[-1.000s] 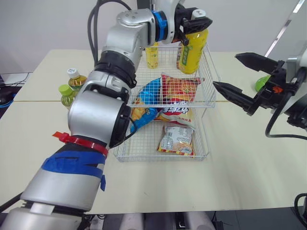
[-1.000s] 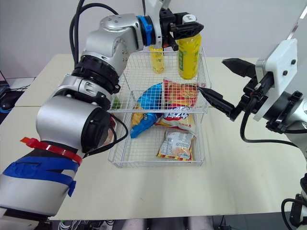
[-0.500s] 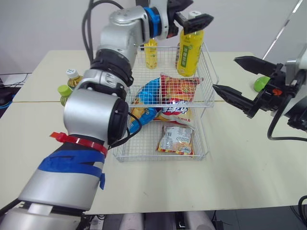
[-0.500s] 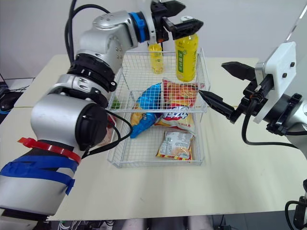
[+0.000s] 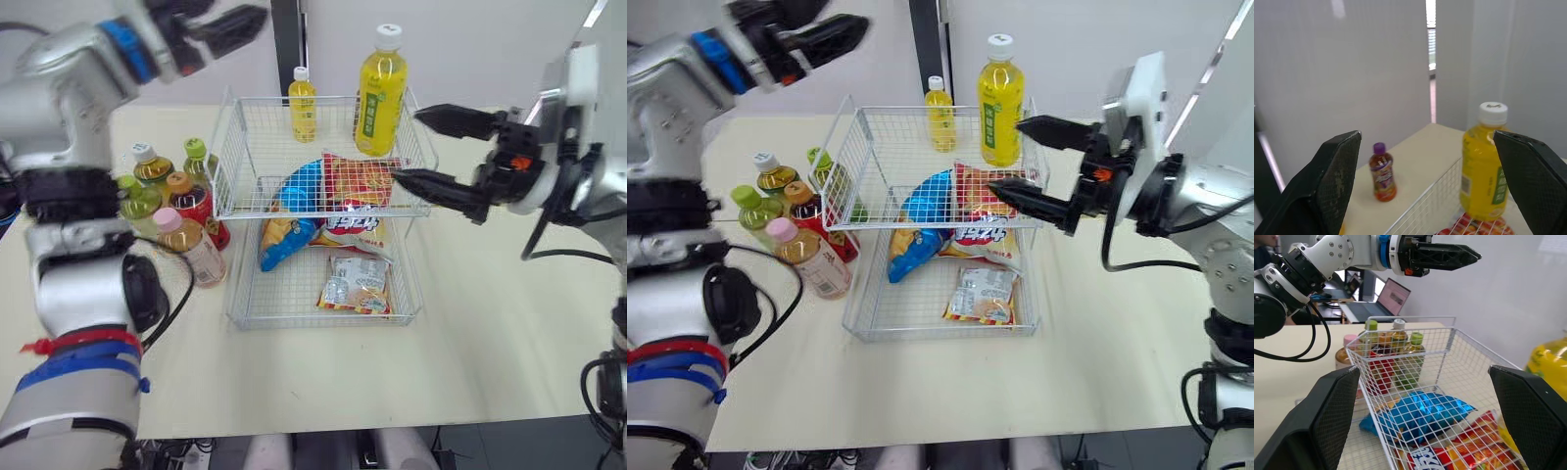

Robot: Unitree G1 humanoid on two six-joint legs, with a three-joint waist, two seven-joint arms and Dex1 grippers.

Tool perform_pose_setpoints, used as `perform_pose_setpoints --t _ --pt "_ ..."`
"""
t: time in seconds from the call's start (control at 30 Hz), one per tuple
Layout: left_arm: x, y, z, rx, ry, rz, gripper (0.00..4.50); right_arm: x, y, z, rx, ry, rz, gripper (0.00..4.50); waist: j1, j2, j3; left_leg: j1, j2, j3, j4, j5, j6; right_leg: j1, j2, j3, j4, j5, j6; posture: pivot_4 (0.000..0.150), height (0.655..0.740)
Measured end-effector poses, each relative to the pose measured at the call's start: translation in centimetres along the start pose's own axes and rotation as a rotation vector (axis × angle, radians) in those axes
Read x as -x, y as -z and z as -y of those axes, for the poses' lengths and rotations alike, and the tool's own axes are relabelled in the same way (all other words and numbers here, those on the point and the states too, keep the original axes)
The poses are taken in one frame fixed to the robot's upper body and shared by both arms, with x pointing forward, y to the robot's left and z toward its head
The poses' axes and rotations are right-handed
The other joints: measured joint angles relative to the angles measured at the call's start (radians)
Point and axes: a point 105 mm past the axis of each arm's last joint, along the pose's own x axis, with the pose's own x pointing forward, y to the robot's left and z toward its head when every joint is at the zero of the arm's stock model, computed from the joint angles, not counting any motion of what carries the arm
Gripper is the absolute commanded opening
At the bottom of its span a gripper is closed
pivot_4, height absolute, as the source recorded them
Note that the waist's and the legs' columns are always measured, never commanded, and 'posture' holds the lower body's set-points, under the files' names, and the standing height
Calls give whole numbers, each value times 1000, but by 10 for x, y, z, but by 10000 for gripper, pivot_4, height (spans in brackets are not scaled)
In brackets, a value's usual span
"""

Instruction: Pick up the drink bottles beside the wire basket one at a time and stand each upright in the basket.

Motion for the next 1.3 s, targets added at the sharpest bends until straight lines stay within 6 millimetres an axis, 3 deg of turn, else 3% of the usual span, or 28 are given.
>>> perform_pose_setpoints --t 0.1,0.17,0.27,0.3,0.33,0.4,0.5,0.6,0.7,0.87,1.0,1.17,1.3 --pt "46 -10 -13 -67 -129 18 44644 -11 4 2 -11 -58 17 45000 -3 0 0 0 1 -1 0 0 0 0 0 0 0 0 0 1500 7400" --pt "87 -7 -18 -107 -237 -19 44644 -19 4 4 -11 -98 42 45000 -7 0 0 1 1 0 -1 0 0 0 0 1 0 0 0 1500 7400" --pt "143 21 -22 -65 -376 -111 44644 -26 10 8 -18 -129 53 45000 -2 0 0 2 1 -1 1 0 0 1 0 0 2 0 0 1500 7400" --pt "171 32 -18 -37 -432 -146 44644 -32 12 7 -23 -158 66 45000 0 0 -1 1 1 -1 1 0 0 1 0 0 1 0 0 1500 7400" --pt "178 36 -16 -19 -445 -153 44644 -32 12 8 -23 -161 67 45000 1 0 -1 1 1 -1 1 0 0 1 -1 0 1 0 0 1500 7400" --pt "213 51 -3 39 -502 -201 44644 -37 14 8 -26 -189 73 45000 11 -1 -1 1 1 -3 2 0 0 2 -2 -2 1 0 0 1500 7400" --pt "274 95 49 192 -555 -346 44644 -41 13 9 -19 -221 88 45000 10 -1 -2 2 1 1 1 0 0 2 -7 1 1 -1 1 1500 7400" --pt "311 111 85 280 -624 -445 44644 -44 17 9 -33 -238 92 45000 23 -9 -6 2 1 -4 1 0 0 4 -7 -1 0 -2 -1 1500 7400" --pt "319 104 100 235 -637 -463 44644 -51 16 5 -27 -263 99 45000 35 -7 -6 3 0 -1 2 1 0 6 -6 -3 1 -3 -3 1500 7400" --pt "308 98 101 195 -626 -401 44644 -54 18 7 -34 -276 96 45000 19 -5 -7 16 1 7 1 0 1 17 -7 0 -4 -7 -5 1500 7400" --pt "296 95 95 170 -603 -379 44644 -55 18 8 -27 -276 91 45000 19 -5 -7 17 3 5 -2 0 0 18 -5 1 -5 -7 -6 1500 7400" --pt "278 87 68 121 -594 -321 44644 -54 15 6 -16 -270 87 45000 20 -5 -7 17 3 1 -4 0 0 17 -2 -1 -1 -7 -7 1500 7400" --pt "250 89 40 88 -592 -288 44644 -50 10 6 3 -246 80 45000 23 -5 -7 17 3 1 -3 0 0 18 -2 -1 0 -8 -3 1500 7400"
